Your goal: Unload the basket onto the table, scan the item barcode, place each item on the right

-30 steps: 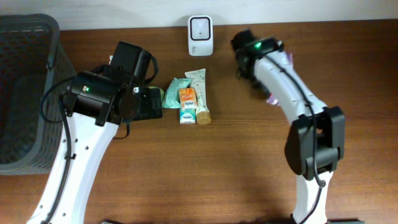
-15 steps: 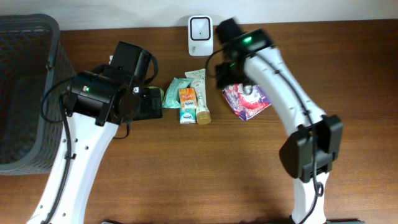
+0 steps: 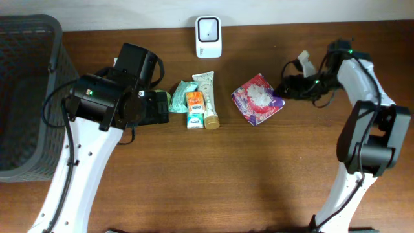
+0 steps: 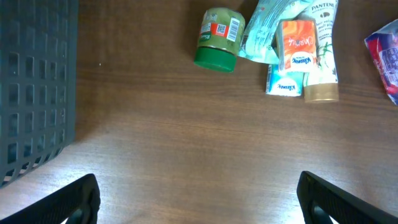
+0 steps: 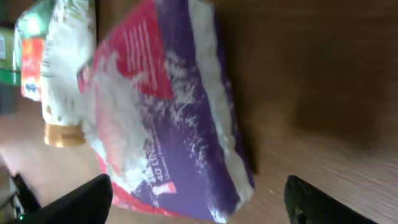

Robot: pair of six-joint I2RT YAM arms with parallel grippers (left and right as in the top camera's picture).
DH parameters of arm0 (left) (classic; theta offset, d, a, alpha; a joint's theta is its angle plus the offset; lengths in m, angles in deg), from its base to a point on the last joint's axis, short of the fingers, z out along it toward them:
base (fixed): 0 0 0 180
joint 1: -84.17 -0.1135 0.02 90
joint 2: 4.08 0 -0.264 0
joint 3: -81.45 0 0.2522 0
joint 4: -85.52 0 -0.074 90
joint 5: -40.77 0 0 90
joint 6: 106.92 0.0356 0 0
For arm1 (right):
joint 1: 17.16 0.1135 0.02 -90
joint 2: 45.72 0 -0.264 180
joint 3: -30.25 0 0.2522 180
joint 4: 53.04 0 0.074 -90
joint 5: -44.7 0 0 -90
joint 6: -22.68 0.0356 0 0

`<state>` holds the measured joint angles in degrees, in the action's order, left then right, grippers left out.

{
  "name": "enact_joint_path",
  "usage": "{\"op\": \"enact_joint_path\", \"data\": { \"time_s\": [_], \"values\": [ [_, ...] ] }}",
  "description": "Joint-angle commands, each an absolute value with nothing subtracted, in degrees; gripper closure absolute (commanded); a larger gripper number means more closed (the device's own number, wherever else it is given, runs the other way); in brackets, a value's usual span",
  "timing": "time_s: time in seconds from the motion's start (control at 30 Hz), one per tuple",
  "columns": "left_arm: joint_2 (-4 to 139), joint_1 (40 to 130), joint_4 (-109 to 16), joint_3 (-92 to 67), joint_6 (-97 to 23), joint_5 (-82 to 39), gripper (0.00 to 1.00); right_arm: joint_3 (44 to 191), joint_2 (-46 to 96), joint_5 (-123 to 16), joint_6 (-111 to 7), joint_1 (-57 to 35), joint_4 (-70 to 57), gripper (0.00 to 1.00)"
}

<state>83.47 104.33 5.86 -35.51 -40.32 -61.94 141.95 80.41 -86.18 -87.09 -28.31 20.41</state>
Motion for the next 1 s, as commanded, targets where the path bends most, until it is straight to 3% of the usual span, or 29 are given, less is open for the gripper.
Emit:
{"op": "enact_joint_path", "data": {
  "time_s": [0.0, 0.1, 0.17, 0.23, 0.27, 0.47, 0.57, 0.67, 0.8, 0.97],
  "values": [
    [83.32, 104.18, 5.91, -35.42, -40.23, -62.53, 0.01, 137.77, 82.72, -89.46, -86.41, -25.84, 16.52, 0.24],
    [83.34, 104.18, 5.91, -35.42, -40.21, -62.53, 0.01, 136.81, 83.14, -89.72, -84.36, -24.79, 15.69, 0.5],
    [83.34, 104.18, 5.91, -35.42, -40.21, -62.53, 0.01, 136.81, 83.14, -89.77, -82.87, -23.42, 15.88, 0.62],
    [83.32, 104.18, 5.91, -35.42, -40.21, -62.53, 0.01, 136.92, 83.09, -89.92, -81.28, -21.93, 16.25, 0.92],
    [83.32, 104.18, 5.91, -35.42, -40.21, -62.53, 0.01, 137.01, 82.85, -90.1, -78.66, -21.32, 16.06, 0.96],
    [83.32, 104.18, 5.93, -35.42, -40.21, -62.53, 0.01, 149.51, 78.9, -101.55, -68.6, -18.7, 15.2, 0.96],
    [83.32, 104.18, 5.91, -35.42, -40.21, -62.53, 0.01, 155.8, 78.81, -102.49, -53.48, -16.14, -1.89, 0.96],
    [83.32, 104.18, 5.91, -35.42, -40.21, -62.53, 0.01, 155.78, 79.53, -92.85, -44.34, -12.42, -16.42, 0.96],
    [83.32, 104.18, 5.91, -35.42, -40.21, -62.53, 0.01, 155.78, 82.11, -76.63, -38.0, -6.24, -25.21, 0.96],
    [83.32, 104.18, 5.91, -35.42, -40.21, -62.53, 0.01, 155.78, 84.19, -70.93, -36.54, -2.59, -31.2, 0.96]
  ]
}}
